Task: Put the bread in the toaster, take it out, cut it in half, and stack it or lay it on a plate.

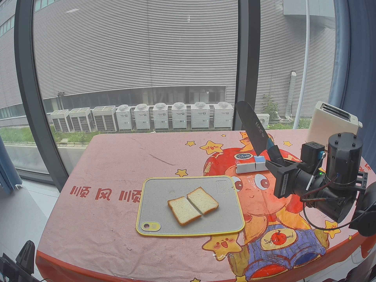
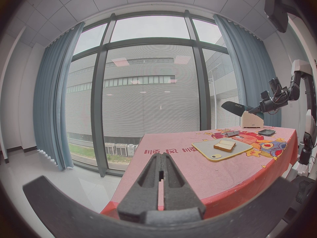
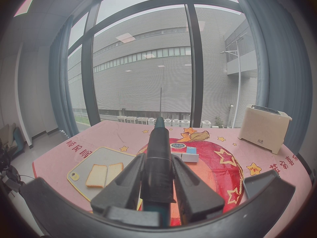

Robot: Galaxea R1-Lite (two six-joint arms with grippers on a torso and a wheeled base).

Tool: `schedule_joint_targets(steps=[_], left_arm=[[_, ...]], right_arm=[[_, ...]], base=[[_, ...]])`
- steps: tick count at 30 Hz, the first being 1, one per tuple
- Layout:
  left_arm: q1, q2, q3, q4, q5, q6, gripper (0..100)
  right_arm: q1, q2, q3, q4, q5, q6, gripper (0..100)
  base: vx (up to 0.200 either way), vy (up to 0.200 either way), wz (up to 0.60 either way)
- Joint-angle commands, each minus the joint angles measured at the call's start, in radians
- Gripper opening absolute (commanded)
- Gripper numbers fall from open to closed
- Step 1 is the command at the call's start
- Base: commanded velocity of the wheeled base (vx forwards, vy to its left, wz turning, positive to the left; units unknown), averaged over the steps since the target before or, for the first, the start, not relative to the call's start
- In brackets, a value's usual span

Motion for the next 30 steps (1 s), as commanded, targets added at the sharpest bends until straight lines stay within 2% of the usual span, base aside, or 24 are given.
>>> schedule_joint_targets(steps=[1, 16, 22, 30], left_arm=[[0.000, -0.016, 0.018, 0.000, 0.000, 0.000, 0], [0.000, -0.016, 0.018, 0.000, 0.000, 0.000, 0], [0.000, -0.016, 0.018, 0.000, 0.000, 0.000, 0], [0.000, -0.016, 0.018, 0.000, 0.000, 0.000, 0]], right_arm=[[0.003, -0.002, 0.009, 0.001, -0.001, 0.000, 0], [0.009, 0.001, 0.052, 0.001, 0.001, 0.000, 0], [0.000, 0.001, 0.047, -0.001, 0.032, 0.001, 0], [-0.049, 0.003, 0.052, 0.002, 0.068, 0.001, 0]], base=[[0.000, 0.000, 0.00], [0.000, 0.000, 0.00], [0.000, 0.000, 0.00], [0.000, 0.000, 0.00]])
